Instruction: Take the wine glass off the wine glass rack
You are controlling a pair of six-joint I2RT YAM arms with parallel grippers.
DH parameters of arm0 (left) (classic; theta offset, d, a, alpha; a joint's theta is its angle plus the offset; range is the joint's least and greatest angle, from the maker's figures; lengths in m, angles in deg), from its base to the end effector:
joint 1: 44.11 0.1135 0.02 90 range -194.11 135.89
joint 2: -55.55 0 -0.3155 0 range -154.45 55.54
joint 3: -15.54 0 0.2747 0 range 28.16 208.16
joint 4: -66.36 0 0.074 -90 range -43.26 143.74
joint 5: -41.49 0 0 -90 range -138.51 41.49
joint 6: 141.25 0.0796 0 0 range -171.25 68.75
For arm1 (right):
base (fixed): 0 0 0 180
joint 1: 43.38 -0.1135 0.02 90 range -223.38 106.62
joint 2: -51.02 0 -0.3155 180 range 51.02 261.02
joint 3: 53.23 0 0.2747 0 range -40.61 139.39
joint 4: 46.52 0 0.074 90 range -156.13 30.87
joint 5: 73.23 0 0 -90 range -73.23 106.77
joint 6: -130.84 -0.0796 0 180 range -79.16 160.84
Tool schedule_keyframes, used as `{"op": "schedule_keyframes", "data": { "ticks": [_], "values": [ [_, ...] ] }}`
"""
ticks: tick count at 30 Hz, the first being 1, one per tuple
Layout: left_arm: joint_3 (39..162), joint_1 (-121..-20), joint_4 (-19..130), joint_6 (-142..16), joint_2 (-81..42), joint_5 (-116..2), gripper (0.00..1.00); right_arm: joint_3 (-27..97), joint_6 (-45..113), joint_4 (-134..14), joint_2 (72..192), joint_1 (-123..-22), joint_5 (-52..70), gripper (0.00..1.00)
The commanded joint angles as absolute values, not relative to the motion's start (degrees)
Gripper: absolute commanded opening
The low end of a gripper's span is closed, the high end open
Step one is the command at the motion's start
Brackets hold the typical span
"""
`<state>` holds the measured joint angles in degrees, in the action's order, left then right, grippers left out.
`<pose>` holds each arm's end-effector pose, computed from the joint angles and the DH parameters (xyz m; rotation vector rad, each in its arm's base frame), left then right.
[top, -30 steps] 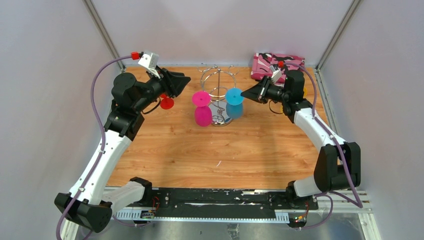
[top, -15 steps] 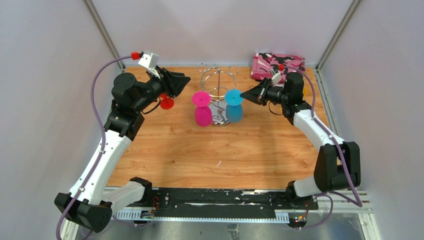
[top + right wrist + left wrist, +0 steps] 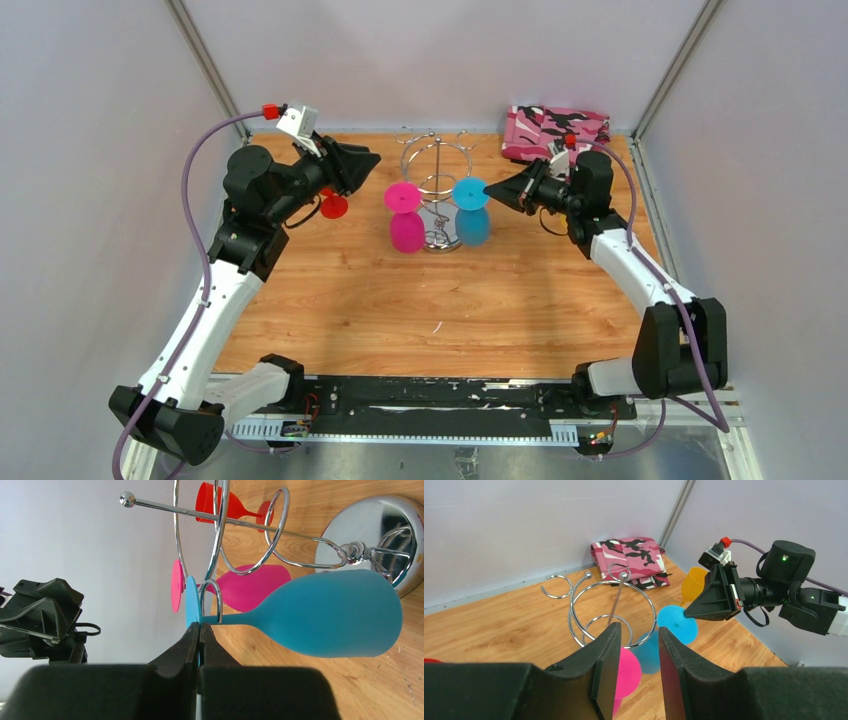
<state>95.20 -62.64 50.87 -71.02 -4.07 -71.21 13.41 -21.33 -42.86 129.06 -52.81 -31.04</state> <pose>0.2420 -0.1135 0.4915 0.3138 1.5229 -0.8278 0.3358 0.1156 0.3507 0.1772 1.9431 1.5836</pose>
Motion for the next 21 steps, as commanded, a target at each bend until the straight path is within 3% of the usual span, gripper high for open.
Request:
{"op": "schedule_keyframes", "data": {
  "ticks": [1, 21],
  "values": [
    [94.81, -63.01, 50.8, -70.31, -3.63, -71.06, 0.39, 12.04, -22.3, -42.41, 126.42, -53.45, -29.22, 0.0],
    [94.8, -63.01, 50.82, -70.49, -3.86, -71.18, 0.39, 10.31, -21.47, -45.1, 121.47, -51.55, -27.75, 0.0]
  ]
}}
